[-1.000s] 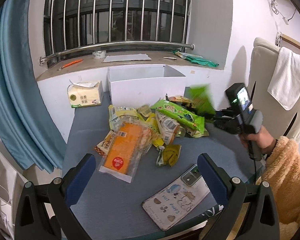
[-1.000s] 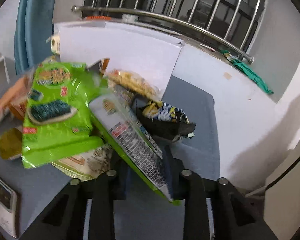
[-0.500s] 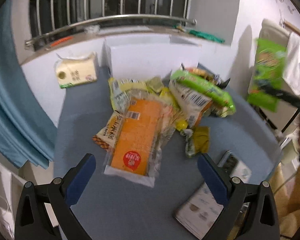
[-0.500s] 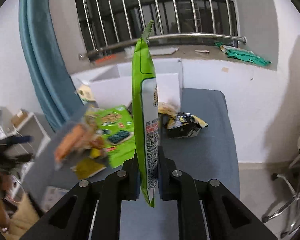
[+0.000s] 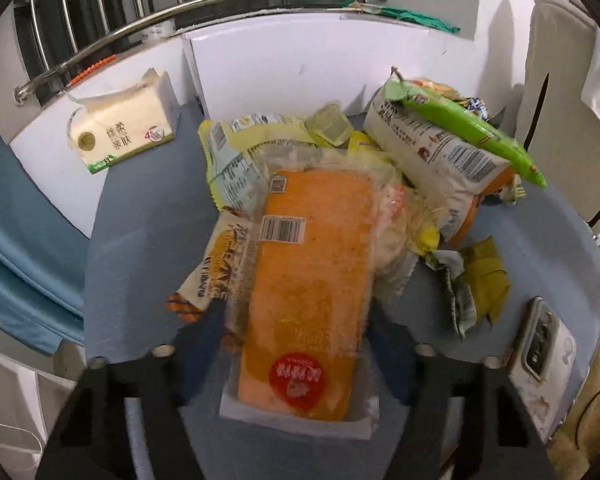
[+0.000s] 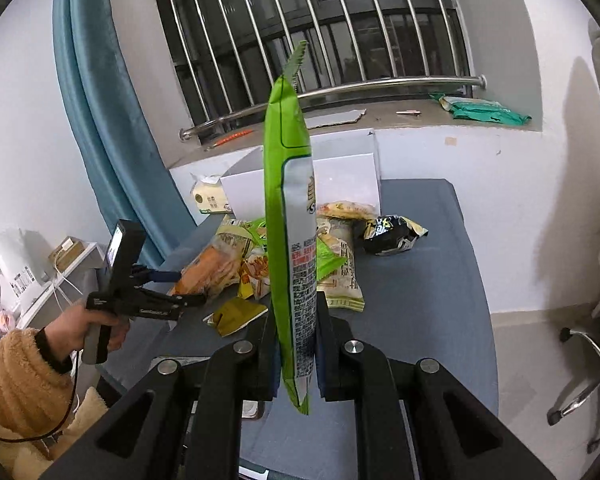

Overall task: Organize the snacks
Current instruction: 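Grasp the orange bread loaf with the left gripper while the right gripper holds the seaweed packet, then carry both packets into the white box and open both grippers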

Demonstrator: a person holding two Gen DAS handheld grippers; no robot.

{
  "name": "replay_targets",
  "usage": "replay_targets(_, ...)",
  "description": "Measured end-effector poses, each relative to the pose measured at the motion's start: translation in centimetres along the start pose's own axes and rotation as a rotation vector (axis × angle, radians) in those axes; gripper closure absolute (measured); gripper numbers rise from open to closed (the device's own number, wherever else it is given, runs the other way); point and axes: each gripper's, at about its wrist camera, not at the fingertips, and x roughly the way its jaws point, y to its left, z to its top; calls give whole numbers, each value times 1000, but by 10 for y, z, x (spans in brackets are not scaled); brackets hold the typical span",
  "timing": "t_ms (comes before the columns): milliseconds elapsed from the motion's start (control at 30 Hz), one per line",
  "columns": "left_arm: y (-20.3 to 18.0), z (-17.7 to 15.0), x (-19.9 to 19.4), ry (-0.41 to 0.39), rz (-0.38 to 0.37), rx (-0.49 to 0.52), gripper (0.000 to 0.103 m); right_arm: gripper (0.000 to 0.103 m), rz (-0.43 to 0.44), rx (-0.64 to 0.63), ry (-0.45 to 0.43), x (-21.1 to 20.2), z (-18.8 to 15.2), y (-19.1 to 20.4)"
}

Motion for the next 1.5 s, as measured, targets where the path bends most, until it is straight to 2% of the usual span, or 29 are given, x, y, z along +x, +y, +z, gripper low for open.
replay_targets(233, 8, -10, -26, -60, -32, -54, 47, 89, 27, -25, 1, 5, 0, 12)
replay_targets(267, 9, -9, -33, -79, -51, -69, 50, 89, 38, -22, 4, 7, 2, 13)
replay_targets(300, 9, -8, -40, -102, -84, -81, 78, 89, 48, -25, 3, 9, 4, 15)
replay_targets(367, 10, 1, -57, -162, -62, -95, 84, 89, 44, -34, 0, 14, 9, 17)
replay_targets(400, 10, 5, -62, -178, -58, -90, 94, 89, 45, -33, 0, 16, 13, 18)
replay_targets(467, 13, 13, -65, -188, -43, -93, 96, 89, 52, -34, -5, 23, 22, 19)
replay_targets(567, 20, 12, -58, -141, -94, -125, 96, 89, 27, -51, -2, 33, 30, 24)
replay_targets(600, 17, 7, -60, -140, -82, -126, 90, 89, 50, -43, -3, 35, 31, 25)
replay_targets(633, 17, 4, -58, -140, -54, -120, 64, 89, 58, -45, -3, 36, 31, 26)
replay_targets(667, 18, 2, -53, -122, -17, -112, 23, 89, 57, -50, -2, 36, 30, 28)
replay_targets(700, 19, 0, -49, -103, 19, -119, 3, 89, 56, -56, 2, 38, 28, 30)
replay_targets(733, 20, -3, -49, -101, 38, -132, 1, 89, 59, -52, 8, 39, 27, 31)
replay_targets(833, 24, -8, -40, -68, 52, -139, 0, 89, 62, -59, 11, 40, 24, 34)
replay_targets(867, 24, -9, -33, -46, 107, -132, 0, 89, 57, -63, 12, 40, 24, 35)
replay_targets(933, 22, -10, -21, -19, 159, -121, 0, 89, 56, -60, 17, 40, 24, 36)
replay_targets(1100, 16, -16, 3, 29, 179, -128, 0, 89, 55, -72, 12, 37, 23, 40)
replay_targets(1133, 18, -18, 6, 34, 180, -133, 8, 89, 55, -70, 14, 38, 23, 40)
replay_targets(1167, 21, -21, 8, 28, 149, -153, 32, 89, 55, -70, 17, 39, 23, 39)
replay_targets(1233, 29, -24, 5, 7, 116, -214, 44, 89, 53, -68, 23, 40, 22, 39)
replay_targets(1300, 36, -25, -1, -5, 93, -238, 45, 89, 53, -68, 25, 40, 21, 38)
replay_targets(1500, 41, -13, -49, -157, 76, -255, 45, 89, 58, -54, 35, 46, 23, 35)
